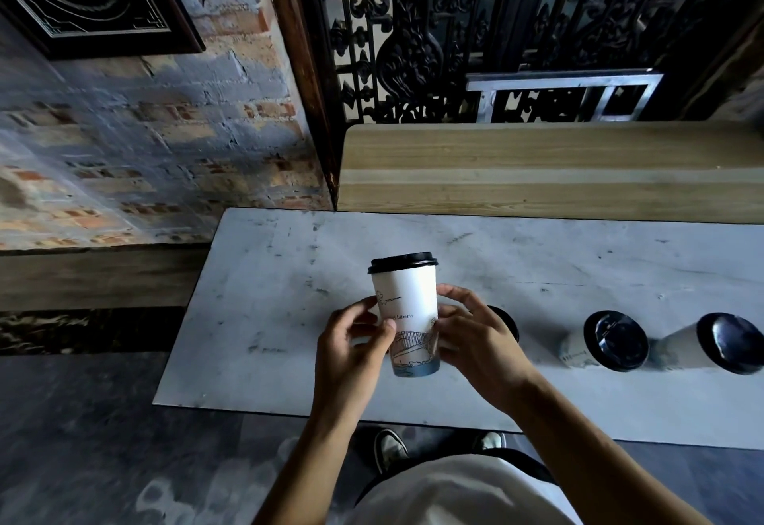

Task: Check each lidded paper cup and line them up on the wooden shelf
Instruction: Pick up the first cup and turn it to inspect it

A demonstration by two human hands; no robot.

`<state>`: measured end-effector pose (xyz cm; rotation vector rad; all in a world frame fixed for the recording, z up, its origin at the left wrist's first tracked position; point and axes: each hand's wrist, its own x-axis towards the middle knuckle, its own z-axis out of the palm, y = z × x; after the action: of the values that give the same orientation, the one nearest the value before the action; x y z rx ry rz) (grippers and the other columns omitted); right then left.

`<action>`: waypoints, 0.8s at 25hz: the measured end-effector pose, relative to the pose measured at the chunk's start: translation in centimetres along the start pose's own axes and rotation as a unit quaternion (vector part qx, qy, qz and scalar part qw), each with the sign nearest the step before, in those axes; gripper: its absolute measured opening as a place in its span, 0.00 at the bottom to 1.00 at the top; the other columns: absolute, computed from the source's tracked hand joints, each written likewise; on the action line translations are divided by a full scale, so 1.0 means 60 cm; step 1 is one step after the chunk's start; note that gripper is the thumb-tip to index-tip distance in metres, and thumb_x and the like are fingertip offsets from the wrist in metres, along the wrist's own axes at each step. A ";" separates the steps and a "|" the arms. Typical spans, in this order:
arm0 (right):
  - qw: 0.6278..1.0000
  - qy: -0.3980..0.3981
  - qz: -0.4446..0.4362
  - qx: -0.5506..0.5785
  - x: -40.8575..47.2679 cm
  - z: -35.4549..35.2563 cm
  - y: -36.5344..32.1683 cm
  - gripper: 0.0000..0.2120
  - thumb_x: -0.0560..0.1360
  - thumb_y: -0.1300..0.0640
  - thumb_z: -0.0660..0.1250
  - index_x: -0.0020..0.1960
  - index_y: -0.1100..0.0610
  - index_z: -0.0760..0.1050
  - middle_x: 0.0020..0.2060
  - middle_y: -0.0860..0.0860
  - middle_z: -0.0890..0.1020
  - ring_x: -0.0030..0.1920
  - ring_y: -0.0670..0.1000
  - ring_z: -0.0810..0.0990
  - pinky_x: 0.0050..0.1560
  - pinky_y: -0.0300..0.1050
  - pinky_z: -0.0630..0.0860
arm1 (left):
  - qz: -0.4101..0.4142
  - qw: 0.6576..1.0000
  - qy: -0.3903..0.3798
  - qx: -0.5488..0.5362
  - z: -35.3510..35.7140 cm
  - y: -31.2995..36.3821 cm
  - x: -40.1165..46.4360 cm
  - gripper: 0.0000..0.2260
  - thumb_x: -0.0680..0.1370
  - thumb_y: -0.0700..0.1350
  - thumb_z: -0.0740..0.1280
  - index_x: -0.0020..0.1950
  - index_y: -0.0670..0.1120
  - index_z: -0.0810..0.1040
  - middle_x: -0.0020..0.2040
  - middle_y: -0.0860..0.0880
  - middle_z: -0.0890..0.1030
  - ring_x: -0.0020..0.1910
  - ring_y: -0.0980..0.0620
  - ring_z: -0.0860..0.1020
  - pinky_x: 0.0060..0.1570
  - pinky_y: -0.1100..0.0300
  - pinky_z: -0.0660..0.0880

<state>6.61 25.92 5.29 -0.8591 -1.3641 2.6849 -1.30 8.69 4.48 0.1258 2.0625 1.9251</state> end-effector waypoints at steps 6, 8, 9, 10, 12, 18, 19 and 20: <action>0.997 0.023 -0.010 -0.073 0.010 -0.007 0.008 0.39 0.65 0.61 0.78 0.75 0.55 0.71 0.62 0.58 0.83 0.56 0.55 0.87 0.58 0.54 0.81 | 0.038 0.998 0.012 0.043 -0.005 0.003 0.003 0.11 0.71 0.43 0.71 0.50 0.57 0.80 0.42 0.54 0.84 0.41 0.51 0.83 0.45 0.44 0.84; 0.996 0.002 -0.016 -0.091 0.009 -0.008 0.006 0.41 0.65 0.58 0.79 0.76 0.56 0.72 0.66 0.60 0.83 0.64 0.60 0.83 0.69 0.63 0.77 | 0.051 0.997 0.003 0.061 -0.005 0.003 0.003 0.12 0.72 0.41 0.69 0.50 0.58 0.82 0.41 0.54 0.84 0.41 0.49 0.84 0.45 0.43 0.84; 0.994 -0.020 -0.027 -0.106 0.008 -0.007 0.004 0.36 0.67 0.57 0.79 0.74 0.56 0.74 0.65 0.61 0.84 0.65 0.62 0.83 0.70 0.65 0.75 | 0.052 0.997 -0.001 0.061 -0.004 0.003 0.003 0.13 0.72 0.41 0.69 0.50 0.59 0.83 0.41 0.54 0.84 0.41 0.50 0.84 0.44 0.46 0.85; 0.991 -0.041 -0.040 -0.121 0.007 -0.006 0.001 0.31 0.69 0.57 0.78 0.71 0.56 0.78 0.63 0.62 0.85 0.65 0.64 0.83 0.70 0.65 0.75 | 0.049 0.997 -0.003 0.054 -0.004 0.002 0.003 0.13 0.73 0.42 0.69 0.50 0.59 0.84 0.42 0.54 0.86 0.42 0.51 0.85 0.44 0.51 0.84; 0.989 -0.052 -0.057 -0.130 0.004 -0.005 -0.003 0.26 0.71 0.58 0.78 0.68 0.55 0.80 0.61 0.64 0.85 0.63 0.66 0.83 0.69 0.68 0.76 | 0.039 0.999 -0.004 0.031 0.000 0.003 0.001 0.11 0.73 0.45 0.70 0.50 0.59 0.85 0.45 0.53 0.87 0.44 0.55 0.86 0.43 0.61 0.82; 0.997 -0.033 -0.035 -0.061 0.006 -0.012 -0.005 0.33 0.71 0.65 0.74 0.75 0.52 0.72 0.61 0.66 0.85 0.63 0.66 0.82 0.68 0.63 0.75 | 0.028 1.000 -0.010 0.010 0.007 0.014 0.000 0.12 0.70 0.57 0.74 0.53 0.60 0.84 0.49 0.54 0.88 0.50 0.55 0.86 0.47 0.63 0.82; 0.997 -0.046 -0.032 -0.052 0.006 -0.014 -0.007 0.33 0.72 0.66 0.72 0.75 0.51 0.72 0.61 0.65 0.85 0.62 0.64 0.83 0.67 0.60 0.77 | 0.028 0.999 -0.011 0.010 0.009 0.015 0.000 0.12 0.69 0.57 0.74 0.52 0.60 0.84 0.49 0.55 0.88 0.50 0.56 0.86 0.47 0.63 0.82; 0.997 -0.056 -0.030 -0.047 0.007 -0.015 -0.010 0.33 0.72 0.66 0.71 0.75 0.51 0.72 0.62 0.64 0.85 0.61 0.63 0.83 0.64 0.56 0.79 | 0.028 0.999 -0.012 0.010 0.010 0.017 0.001 0.12 0.69 0.57 0.74 0.52 0.61 0.84 0.49 0.56 0.88 0.50 0.57 0.86 0.46 0.65 0.81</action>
<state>6.55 27.05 5.14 -0.6708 -1.5249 2.6799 -1.32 9.37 5.44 0.2135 2.0839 1.9263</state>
